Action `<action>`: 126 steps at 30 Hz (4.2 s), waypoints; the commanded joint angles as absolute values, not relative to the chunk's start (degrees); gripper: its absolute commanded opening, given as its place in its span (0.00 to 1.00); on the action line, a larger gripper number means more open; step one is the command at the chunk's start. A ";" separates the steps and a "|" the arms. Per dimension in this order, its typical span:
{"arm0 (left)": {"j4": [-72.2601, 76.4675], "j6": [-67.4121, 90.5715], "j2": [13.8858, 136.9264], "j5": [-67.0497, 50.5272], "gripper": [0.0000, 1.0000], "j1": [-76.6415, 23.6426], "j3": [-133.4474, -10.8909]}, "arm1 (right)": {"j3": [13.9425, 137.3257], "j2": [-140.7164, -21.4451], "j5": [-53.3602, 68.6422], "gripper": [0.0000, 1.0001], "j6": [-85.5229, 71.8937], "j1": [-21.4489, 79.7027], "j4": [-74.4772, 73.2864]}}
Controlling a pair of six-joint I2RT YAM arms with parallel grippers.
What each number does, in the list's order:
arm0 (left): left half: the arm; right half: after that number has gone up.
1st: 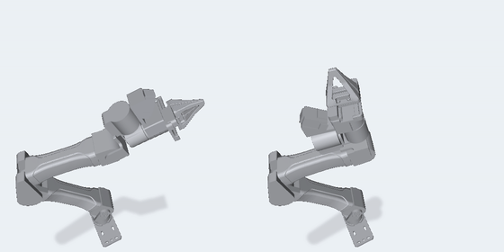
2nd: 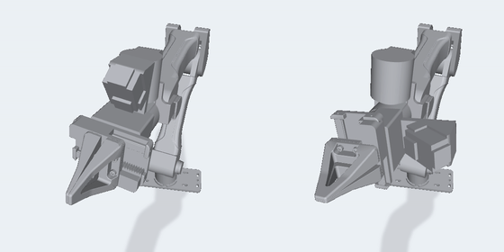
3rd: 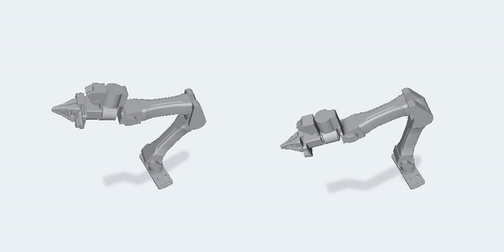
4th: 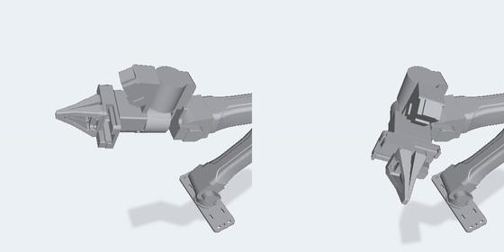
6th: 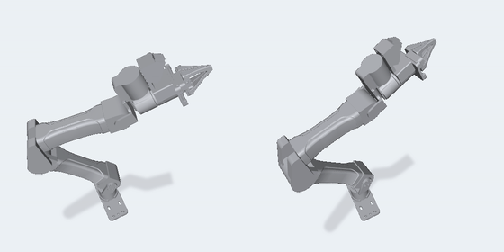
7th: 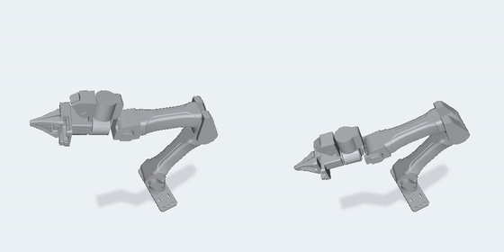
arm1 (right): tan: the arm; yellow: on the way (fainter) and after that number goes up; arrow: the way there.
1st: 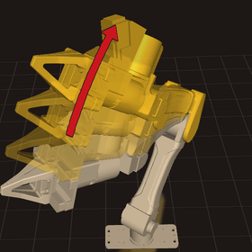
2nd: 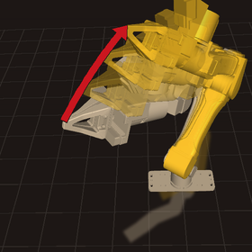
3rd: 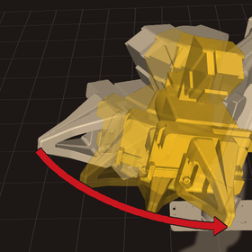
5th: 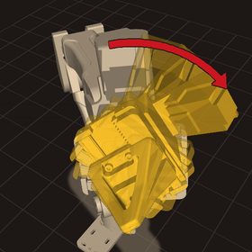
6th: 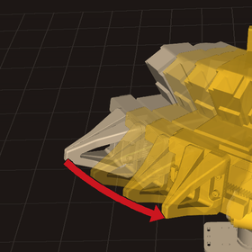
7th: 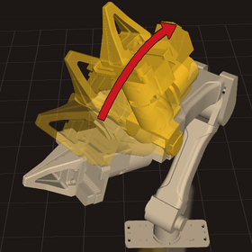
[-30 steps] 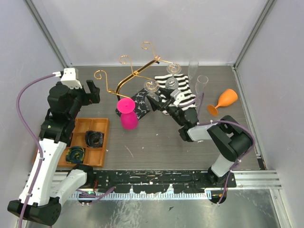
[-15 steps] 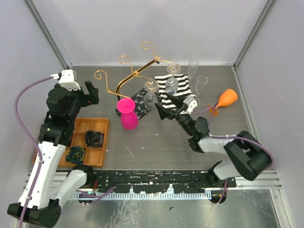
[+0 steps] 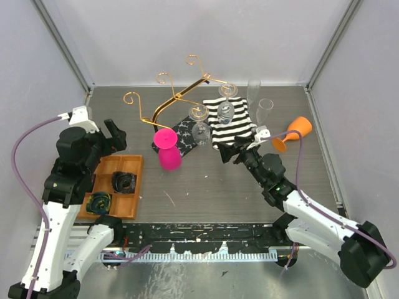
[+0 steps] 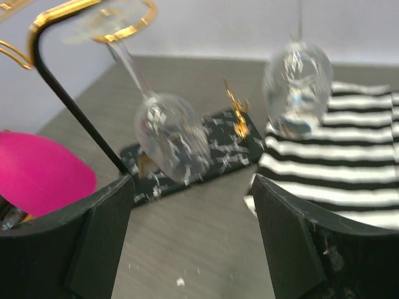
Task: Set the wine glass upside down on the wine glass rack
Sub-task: Turn the wine glass upside down at the wine rack, then adjust the wine rack at the center of the board.
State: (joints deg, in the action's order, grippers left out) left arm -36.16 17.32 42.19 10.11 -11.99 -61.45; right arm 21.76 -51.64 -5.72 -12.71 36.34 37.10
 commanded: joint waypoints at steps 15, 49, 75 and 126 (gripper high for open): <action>-59.29 30.89 51.79 13.68 0.98 -11.70 -68.67 | 44.58 -51.97 -13.14 1.00 -26.96 36.52 -25.13; -42.66 19.71 45.16 15.05 0.98 -11.71 -62.08 | 56.86 -53.70 -34.38 1.00 -25.00 31.74 -33.71; -40.17 18.23 42.09 13.71 0.98 -11.69 -57.48 | 44.61 -72.45 -19.50 0.98 -20.08 14.06 9.89; -31.30 18.58 43.26 3.08 0.98 -11.69 -61.94 | 31.79 -73.31 -22.04 0.83 -24.86 14.06 20.83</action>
